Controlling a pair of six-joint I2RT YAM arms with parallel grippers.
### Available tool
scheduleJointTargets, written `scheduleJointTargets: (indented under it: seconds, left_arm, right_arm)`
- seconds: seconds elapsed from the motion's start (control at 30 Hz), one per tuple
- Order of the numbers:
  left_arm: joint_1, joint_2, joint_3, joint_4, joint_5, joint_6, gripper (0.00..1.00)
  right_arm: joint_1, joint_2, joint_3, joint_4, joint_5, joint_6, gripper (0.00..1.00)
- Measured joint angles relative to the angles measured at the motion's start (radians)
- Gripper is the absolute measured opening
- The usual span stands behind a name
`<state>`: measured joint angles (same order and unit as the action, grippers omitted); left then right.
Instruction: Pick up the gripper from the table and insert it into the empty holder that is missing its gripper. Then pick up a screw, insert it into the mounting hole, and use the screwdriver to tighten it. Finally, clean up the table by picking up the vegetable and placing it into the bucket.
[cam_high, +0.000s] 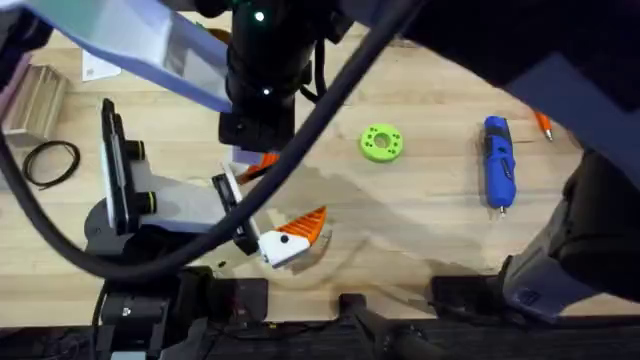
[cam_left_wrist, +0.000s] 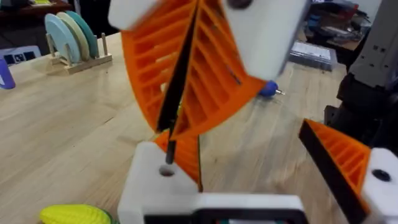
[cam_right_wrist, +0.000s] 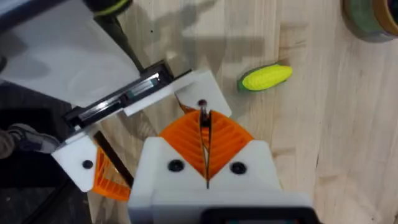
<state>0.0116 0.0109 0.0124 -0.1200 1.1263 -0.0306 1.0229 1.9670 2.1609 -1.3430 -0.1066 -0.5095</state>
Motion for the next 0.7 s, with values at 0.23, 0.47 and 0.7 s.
scheduleJointTargets:
  seconds: [0.23, 0.47, 0.7]
  left_arm:
    - [0.0, 0.0, 0.0, 0.0, 0.0, 0.0, 0.985]
    - [0.0, 0.0, 0.0, 0.0, 0.0, 0.0, 0.985]
    - [0.0, 0.0, 0.0, 0.0, 0.0, 0.0, 0.985]
  right_arm:
    - [0.0, 0.015, 0.0, 0.0, -0.003, 0.0, 0.006]
    - [0.0, 0.017, 0.0, 0.0, -0.004, 0.0, 0.006]
    - [0.0, 0.018, 0.0, 0.0, -0.006, 0.0, 0.006]
